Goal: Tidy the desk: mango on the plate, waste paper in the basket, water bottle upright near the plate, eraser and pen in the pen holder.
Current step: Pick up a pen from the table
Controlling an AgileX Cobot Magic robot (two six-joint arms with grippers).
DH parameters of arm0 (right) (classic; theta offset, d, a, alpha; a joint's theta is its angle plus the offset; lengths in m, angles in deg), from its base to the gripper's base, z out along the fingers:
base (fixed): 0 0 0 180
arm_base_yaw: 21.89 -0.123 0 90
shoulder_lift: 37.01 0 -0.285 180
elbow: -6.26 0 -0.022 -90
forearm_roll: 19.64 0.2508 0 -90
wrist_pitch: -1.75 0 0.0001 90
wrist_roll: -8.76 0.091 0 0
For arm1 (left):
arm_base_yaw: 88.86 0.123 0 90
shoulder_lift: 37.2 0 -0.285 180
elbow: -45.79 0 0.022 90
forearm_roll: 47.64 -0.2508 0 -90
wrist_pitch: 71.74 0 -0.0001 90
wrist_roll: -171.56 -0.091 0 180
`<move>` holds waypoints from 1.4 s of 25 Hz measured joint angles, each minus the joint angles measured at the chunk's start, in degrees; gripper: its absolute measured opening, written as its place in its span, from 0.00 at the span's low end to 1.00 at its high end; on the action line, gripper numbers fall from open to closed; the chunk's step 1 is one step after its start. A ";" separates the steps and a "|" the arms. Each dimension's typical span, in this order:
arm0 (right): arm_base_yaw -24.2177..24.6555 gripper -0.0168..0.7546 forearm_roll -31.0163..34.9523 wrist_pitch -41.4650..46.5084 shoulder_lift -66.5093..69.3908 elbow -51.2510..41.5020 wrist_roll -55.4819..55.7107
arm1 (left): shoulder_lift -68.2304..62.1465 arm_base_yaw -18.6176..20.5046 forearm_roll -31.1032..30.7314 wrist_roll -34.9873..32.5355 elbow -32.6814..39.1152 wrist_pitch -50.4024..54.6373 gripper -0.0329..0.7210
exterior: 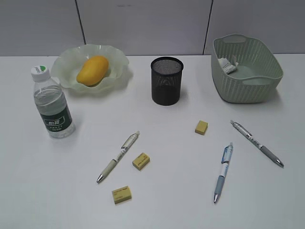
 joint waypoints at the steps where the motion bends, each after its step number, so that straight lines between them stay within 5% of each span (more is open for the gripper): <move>1: 0.00 0.52 0.01 0.00 0.00 0.00 0.00 | 0.46 0.12 0.07 0.00 0.28 -0.44 0.79; 16: 0.00 0.52 0.01 0.00 0.00 0.00 0.00 | 0.65 2.85 -0.66 1.74 0.74 -1.80 0.79; 24: 0.00 0.52 0.01 0.00 0.00 0.00 0.00 | 0.70 -5.68 -0.67 3.01 0.74 -1.80 0.79; 35: 0.00 0.52 0.01 0.00 0.00 0.00 0.00 | 0.76 -5.39 -0.16 7.77 1.03 -1.96 0.79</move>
